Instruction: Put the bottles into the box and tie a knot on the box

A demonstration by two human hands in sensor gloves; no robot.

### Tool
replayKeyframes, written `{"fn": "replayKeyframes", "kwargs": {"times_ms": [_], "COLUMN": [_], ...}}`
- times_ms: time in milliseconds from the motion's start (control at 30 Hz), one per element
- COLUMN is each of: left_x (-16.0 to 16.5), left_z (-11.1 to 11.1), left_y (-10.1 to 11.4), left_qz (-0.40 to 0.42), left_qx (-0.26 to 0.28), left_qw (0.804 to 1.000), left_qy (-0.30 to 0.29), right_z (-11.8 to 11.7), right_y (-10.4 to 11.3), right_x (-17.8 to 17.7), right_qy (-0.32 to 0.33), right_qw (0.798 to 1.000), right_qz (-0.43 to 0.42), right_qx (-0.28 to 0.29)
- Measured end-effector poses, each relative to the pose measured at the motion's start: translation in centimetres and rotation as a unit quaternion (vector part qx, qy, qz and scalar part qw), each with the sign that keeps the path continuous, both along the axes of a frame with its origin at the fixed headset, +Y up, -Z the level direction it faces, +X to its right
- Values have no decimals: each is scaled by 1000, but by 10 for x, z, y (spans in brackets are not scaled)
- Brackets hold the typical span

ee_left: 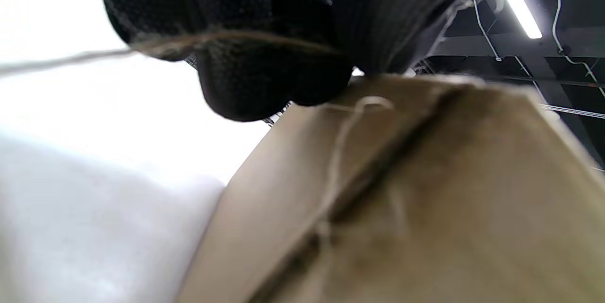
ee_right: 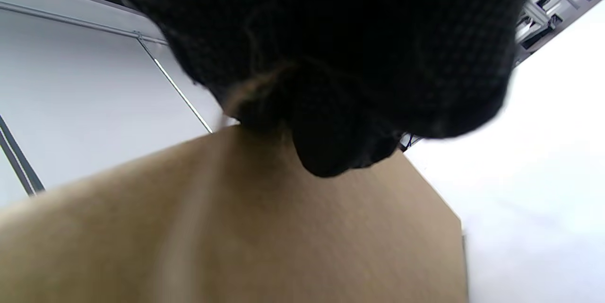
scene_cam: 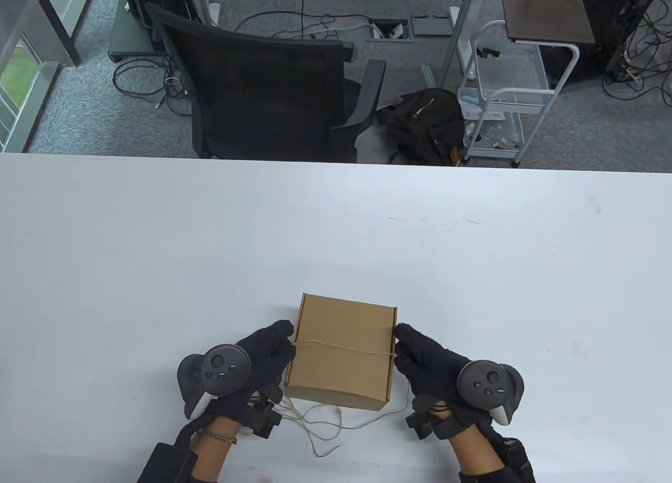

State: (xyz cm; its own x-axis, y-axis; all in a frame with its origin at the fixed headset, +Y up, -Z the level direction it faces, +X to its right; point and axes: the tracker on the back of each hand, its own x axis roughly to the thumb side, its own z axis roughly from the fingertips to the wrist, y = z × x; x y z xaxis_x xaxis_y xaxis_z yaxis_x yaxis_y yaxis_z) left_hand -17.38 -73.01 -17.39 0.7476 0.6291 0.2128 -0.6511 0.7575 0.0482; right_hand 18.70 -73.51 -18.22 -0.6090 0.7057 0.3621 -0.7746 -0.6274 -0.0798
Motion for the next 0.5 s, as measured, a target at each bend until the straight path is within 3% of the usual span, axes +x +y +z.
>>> {"fn": "replayKeyframes", "kwargs": {"times_ms": [267, 400, 500], "left_x": [-4, 7, 17], "left_z": [-2, -1, -1], "left_y": [1, -7, -13], "left_qz": [-126, -223, -233], "left_qx": [78, 91, 76], "left_qw": [989, 970, 967], "left_qy": [-1, -40, -65], "right_z": [4, 1, 0], "right_y": [8, -2, -10], "right_x": [-4, -8, -13], "right_qy": [-26, -30, -30], "right_qw": [993, 989, 986], "right_qz": [109, 142, 161], "right_qx": [40, 7, -30]}}
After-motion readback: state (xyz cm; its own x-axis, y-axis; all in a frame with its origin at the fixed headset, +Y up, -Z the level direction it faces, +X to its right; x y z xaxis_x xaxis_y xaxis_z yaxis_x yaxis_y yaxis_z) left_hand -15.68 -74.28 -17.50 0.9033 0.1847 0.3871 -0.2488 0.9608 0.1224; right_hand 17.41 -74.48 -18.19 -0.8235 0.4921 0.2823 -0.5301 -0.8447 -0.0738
